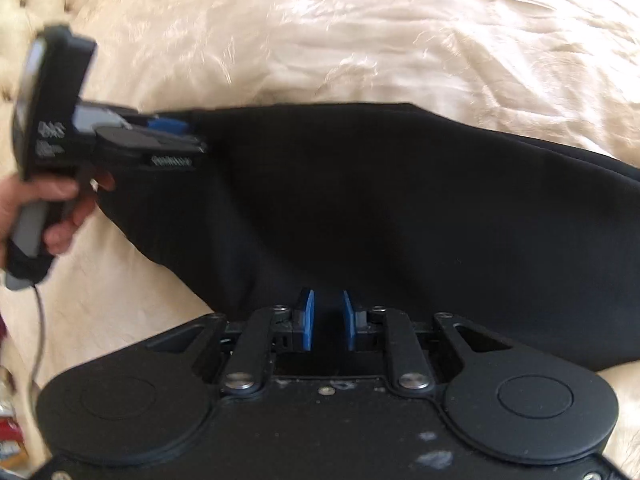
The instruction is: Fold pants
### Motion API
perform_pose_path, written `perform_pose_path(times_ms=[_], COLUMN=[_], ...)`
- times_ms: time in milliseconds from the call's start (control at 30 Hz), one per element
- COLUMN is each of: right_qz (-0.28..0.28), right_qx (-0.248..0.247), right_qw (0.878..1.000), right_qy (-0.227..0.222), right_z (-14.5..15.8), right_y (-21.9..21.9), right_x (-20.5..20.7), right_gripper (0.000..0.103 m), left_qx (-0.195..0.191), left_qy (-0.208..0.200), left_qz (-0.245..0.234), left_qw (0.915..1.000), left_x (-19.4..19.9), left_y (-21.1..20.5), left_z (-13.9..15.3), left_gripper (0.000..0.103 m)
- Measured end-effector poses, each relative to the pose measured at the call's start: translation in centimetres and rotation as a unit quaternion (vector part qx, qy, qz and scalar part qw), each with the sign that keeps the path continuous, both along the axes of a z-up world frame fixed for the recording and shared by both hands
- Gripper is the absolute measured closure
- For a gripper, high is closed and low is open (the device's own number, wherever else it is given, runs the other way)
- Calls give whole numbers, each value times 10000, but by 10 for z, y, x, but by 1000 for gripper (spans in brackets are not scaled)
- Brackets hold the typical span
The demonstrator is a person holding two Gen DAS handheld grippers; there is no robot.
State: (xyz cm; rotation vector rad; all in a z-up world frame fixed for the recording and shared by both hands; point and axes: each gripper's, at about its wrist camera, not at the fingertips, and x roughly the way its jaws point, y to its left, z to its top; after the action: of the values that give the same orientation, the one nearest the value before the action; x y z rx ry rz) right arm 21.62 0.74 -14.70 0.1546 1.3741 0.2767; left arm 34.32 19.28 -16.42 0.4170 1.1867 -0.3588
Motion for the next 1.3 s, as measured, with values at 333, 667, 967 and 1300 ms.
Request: perform_pose_path(times_ms=[333, 667, 967, 1300], right_qz=[-1005, -426, -1355, -2443], right_qx=[-24, 160, 221, 21], right_qw=[9934, 9990, 9901, 9690], right_qy=[-549, -30, -281, -364], right_z=[27, -2, 24, 34], right_y=[-56, 11, -52, -164], right_x=[-12, -66, -78, -116], right_gripper=[88, 96, 91, 89], left_qx=[-257, -257, -566, -125], left_qy=[-24, 144, 235, 412], left_qz=[-40, -458, -658, -457], left_qw=[9997, 9985, 9960, 9980], left_x=[-53, -95, -100, -94], left_y=[-4, -31, -70, -131], left_z=[39, 32, 36, -20], left_gripper=[62, 62, 62, 58])
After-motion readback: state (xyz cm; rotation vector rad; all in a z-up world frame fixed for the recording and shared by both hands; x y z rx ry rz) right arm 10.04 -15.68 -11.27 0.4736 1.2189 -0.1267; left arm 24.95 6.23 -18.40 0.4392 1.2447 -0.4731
